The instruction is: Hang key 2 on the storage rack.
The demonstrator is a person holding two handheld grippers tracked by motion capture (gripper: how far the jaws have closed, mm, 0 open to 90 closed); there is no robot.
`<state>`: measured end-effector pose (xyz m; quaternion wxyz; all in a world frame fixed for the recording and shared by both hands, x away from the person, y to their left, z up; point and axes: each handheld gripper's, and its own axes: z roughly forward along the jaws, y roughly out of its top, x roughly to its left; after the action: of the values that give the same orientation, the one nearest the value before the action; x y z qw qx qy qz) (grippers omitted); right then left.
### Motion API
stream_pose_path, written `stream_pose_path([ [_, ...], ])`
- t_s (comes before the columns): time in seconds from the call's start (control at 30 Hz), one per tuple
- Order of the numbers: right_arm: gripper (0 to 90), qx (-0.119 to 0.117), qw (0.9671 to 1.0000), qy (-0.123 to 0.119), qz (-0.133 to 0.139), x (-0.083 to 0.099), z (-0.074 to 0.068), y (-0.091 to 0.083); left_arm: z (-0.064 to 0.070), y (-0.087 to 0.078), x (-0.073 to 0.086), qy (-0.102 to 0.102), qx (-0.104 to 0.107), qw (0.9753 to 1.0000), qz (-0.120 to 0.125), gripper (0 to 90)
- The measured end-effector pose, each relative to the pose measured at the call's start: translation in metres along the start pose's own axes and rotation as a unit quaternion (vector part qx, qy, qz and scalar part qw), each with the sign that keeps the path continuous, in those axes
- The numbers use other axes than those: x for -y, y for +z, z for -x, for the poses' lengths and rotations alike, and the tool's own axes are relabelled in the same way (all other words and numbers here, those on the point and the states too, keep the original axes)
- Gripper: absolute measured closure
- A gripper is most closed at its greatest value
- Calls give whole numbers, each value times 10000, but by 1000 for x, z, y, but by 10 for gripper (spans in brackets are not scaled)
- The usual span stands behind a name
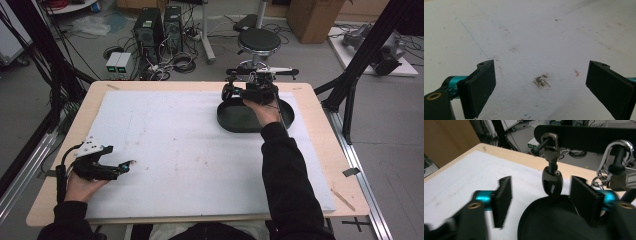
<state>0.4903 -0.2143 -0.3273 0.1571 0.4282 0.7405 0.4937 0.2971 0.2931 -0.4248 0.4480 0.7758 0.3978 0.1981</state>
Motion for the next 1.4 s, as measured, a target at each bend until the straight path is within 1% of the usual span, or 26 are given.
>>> stream_pose_path([
  [0.07, 191, -1, 10000, -43, -32, 1, 2, -3, 0, 0, 0, -5, -9, 10000, 12, 96],
  [0.13, 99, -47, 10000, -14, -82, 2, 4, -5, 0, 0, 0, 1, -9, 10000, 6, 96],
  [0.2, 89, -82, 9998, 21, -157, 4, 5, -8, 0, 0, 0, 1, -8, 10000, 1, 96],
  [0.23, 34, -96, 9998, 4, -170, 5, 6, -10, 0, 0, 0, 3, -8, 10000, -4, 96],
  [0.27, 13, -41, 9998, -14, -211, 6, 6, -10, 0, 0, 0, -6, -13, 10000, 4, 96],
  [0.37, 13, -57, 9995, -57, -307, 9, 6, -13, 0, 0, 0, -2, -8, 10000, 1, 96],
  [0.47, 13, 24, 9993, -155, -334, 13, 5, -15, 1, 0, 0, 9, -6, 10000, 1, 96],
  [0.57, 13, 74, 9993, -203, -308, 15, 4, -19, 1, 0, 0, 6, -1, 10000, 8, 96],
  [0.6, 13, 86, 9992, -257, -277, 16, 4, -20, 1, 0, 0, 3, -1, 10000, 7, 96],
  [0.7, 13, 105, 9993, -265, -223, 19, 3, -25, 1, 0, 0, -4, -5, 10000, 13, 96],
  [0.8, 13, 117, 9993, -278, -231, 21, 3, -31, 0, 0, 0, 3, -1, 10000, 7, 96],
  [0.87, 13, 177, 9992, -308, -201, 23, 4, -34, 0, 0, 0, 1, 2, 10000, 21, 96],
  [1.0, 13, 266, 9991, -269, -184, 32, 7, -41, 0, 0, 0, -16, 1, 10000, 21, 96],
  [1.17, 13, 259, 9992, -279, -146, 45, 11, -52, 1, 0, 0, 0, -5, 10000, 4, 96],
  [1.23, 13, 261, 9992, -265, -143, 51, 11, -56, 1, 0, 0, -1, 0, 10000, -9, 96],
  [1.3, 13, 286, 9991, -314, -97, 56, 11, -59, 1, 0, 0, 15, -2, 10000, -21, 96],
  [1.4, 13, 317, 9990, -318, -70, 63, 10, -66, 1, 0, 0, -4, 2, 10000, 5, 96],
])
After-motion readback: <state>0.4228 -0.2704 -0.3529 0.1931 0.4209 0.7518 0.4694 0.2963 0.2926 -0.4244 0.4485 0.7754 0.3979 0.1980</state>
